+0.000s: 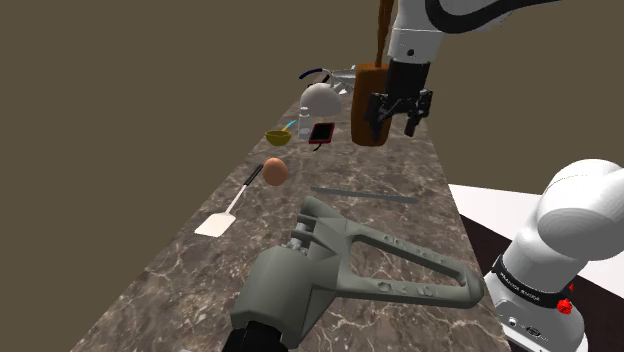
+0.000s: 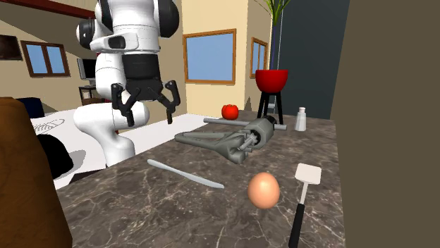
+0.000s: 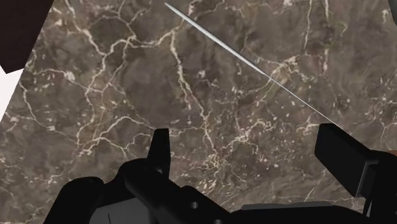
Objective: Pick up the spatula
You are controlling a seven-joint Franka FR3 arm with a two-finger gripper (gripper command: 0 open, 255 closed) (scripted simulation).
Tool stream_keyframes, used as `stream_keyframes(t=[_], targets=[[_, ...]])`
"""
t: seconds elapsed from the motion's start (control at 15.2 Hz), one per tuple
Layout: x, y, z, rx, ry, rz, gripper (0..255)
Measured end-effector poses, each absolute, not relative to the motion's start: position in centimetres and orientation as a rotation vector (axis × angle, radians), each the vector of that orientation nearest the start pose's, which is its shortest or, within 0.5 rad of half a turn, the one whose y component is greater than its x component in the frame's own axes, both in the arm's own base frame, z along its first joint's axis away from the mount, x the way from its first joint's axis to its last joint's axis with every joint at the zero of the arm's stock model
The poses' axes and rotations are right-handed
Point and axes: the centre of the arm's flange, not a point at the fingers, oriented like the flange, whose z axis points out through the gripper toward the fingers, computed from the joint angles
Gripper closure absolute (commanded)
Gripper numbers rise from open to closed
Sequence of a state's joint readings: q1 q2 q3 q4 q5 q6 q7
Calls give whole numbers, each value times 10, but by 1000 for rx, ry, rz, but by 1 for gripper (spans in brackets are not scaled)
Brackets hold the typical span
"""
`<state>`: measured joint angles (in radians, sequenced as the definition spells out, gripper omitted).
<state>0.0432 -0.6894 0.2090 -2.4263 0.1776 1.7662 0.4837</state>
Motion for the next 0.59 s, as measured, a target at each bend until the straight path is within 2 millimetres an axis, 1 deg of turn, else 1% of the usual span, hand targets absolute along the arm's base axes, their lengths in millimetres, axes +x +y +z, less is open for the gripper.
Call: stream_keyframes(t=[0.2,0.4,0.46,0.59], targets=[[350,153,527,-3049,575,-17,0],[361,187,515,-3037,673,-27,0],[367,202,513,-3033,705,-30,0],[376,223,509,-3022,772,-36,0]])
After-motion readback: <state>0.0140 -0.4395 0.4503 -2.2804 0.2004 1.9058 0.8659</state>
